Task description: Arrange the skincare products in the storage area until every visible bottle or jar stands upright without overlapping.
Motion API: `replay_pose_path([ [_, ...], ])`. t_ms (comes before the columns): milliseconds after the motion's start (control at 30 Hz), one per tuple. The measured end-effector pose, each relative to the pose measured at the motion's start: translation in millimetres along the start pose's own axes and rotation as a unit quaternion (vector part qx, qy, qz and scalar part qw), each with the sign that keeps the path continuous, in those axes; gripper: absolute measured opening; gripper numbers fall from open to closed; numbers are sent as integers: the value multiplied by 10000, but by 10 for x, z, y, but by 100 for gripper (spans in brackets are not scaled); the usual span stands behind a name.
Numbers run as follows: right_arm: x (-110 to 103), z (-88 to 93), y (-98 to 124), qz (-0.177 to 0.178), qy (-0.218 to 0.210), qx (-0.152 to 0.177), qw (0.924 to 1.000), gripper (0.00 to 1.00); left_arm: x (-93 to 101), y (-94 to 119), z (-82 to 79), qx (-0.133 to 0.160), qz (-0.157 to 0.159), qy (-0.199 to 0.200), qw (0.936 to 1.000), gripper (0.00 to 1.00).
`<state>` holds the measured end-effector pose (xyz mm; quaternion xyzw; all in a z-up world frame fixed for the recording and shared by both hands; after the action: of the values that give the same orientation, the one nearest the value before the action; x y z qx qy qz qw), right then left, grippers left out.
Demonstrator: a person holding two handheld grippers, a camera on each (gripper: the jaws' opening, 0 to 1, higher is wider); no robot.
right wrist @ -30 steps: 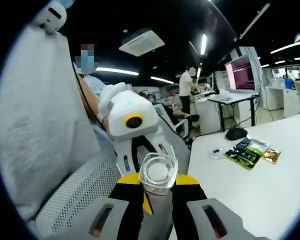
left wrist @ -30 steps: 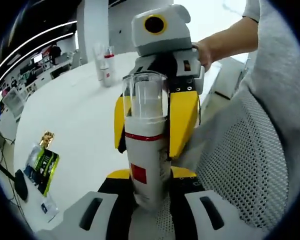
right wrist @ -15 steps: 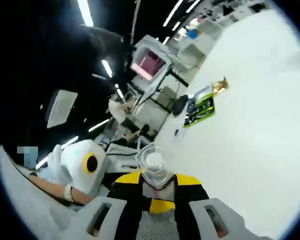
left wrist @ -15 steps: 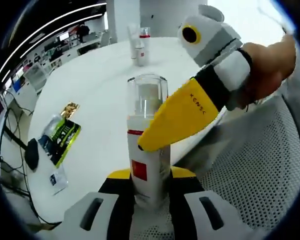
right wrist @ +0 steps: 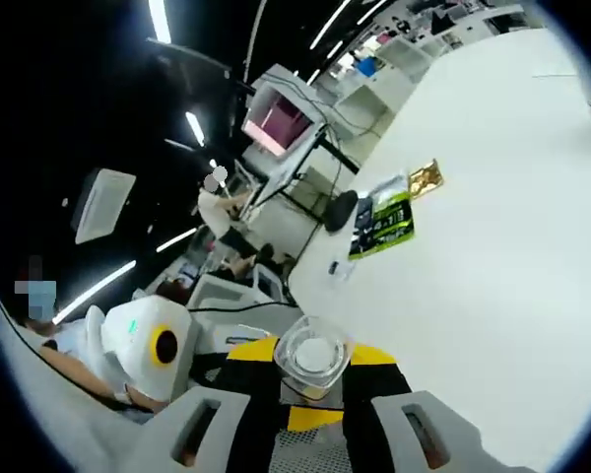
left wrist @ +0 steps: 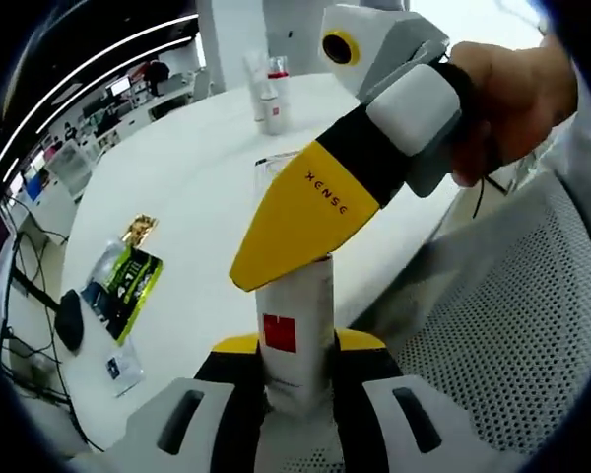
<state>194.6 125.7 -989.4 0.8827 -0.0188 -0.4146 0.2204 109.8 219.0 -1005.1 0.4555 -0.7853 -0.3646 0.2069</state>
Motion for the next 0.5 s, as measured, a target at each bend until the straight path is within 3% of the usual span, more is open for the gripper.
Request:
replay_pose_path([
  [100, 0, -41, 52, -403, 756, -127, 9962, 17, 22, 12, -30, 157, 123, -125, 9997, 21],
  [167, -33, -69, 101, -720, 1426, -148, 9871, 17, 28, 20, -47, 245, 166, -155, 9994, 20],
  [200, -39, -73, 108, -771, 1532, -147, 9851, 16, 32, 23, -56, 285, 186, -176, 9993, 20],
  [267, -62, -87, 157, -1012, 2192, -290, 9700, 16, 50, 25, -70, 360, 273, -236, 9987, 20],
  [333, -73, -104, 176, -1222, 2527, -357, 9591, 16, 60, 21, -77, 427, 364, -204, 9982, 20],
  [467, -142, -153, 217, -1716, 3287, -382, 9279, 16, 85, 40, -112, 598, 500, -263, 9966, 23],
  [500, -150, -161, 221, -1763, 3337, -420, 9251, 16, 85, 50, -115, 612, 538, -206, 9965, 23],
])
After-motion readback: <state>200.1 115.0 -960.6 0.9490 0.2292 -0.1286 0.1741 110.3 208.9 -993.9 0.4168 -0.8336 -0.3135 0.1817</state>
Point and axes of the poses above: the point that each gripper's makers call its tool centre point, and the gripper's own axes: y roughly backward along the fingers, x roughly to its right, z roughly out of its underside, the point moved 9 cm from there along y, roughly backward along the fingers, and after that the axes turned 3 degrees about z, right-handed, at the moved point
